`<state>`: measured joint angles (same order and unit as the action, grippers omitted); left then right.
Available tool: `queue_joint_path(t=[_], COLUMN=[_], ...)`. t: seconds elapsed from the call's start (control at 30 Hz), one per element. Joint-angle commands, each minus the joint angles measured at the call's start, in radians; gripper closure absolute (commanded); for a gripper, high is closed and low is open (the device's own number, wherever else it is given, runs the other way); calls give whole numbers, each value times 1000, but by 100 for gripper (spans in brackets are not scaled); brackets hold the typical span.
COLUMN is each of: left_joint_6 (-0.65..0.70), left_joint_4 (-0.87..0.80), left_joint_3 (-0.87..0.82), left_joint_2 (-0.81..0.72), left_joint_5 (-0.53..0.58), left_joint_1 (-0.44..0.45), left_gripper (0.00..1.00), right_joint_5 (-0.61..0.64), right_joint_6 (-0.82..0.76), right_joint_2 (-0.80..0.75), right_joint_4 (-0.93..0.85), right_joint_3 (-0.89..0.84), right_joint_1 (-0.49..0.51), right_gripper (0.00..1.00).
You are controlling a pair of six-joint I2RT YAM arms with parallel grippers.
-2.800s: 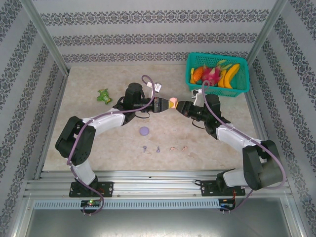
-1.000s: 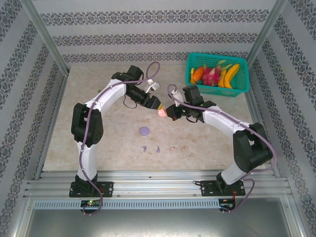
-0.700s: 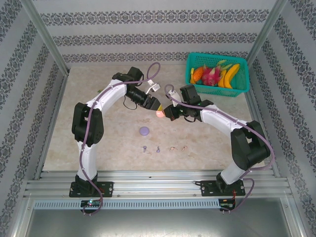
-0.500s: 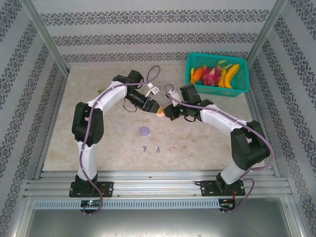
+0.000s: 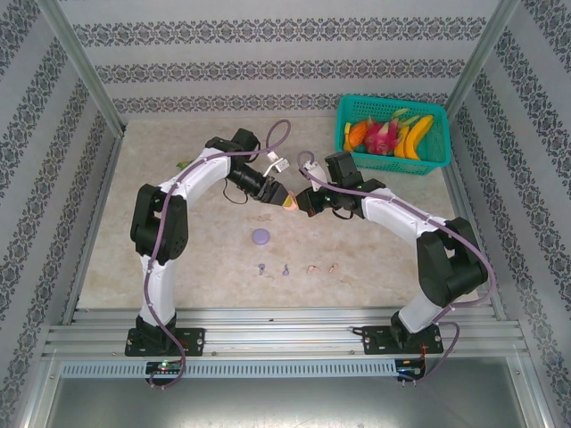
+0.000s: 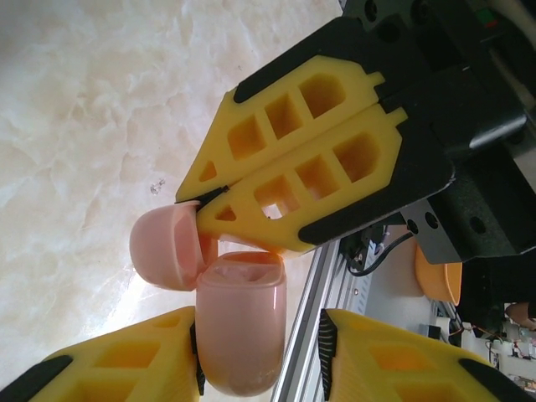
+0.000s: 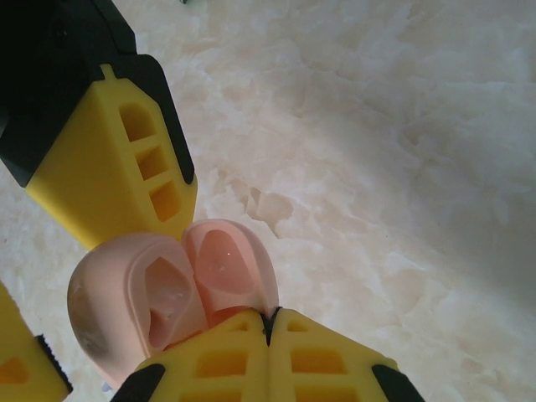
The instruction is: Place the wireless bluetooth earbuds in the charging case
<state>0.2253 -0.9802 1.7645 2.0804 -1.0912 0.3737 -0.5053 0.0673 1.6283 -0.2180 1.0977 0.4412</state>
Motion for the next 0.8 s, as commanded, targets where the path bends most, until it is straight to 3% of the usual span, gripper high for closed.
queue_joint_path(t=[0.0,0.5,0.77], left_joint_6=[13,6,-11], left_joint_4=[12,24,47], left_joint_3=[-7,-8,-2], left_joint_2=[21,23,21], left_joint_5=[-27,-39,-42], left_joint_1=[14,17,16], left_gripper=[61,80,67], right_joint_5=[-5,-10,-21], right_joint_6=[-11,5,9], right_joint_2=[16,16,11], right_joint_4=[3,12,13], right_joint_3=[28,34,39], right_joint_1=[7,7,8], right_gripper=[100,100,100])
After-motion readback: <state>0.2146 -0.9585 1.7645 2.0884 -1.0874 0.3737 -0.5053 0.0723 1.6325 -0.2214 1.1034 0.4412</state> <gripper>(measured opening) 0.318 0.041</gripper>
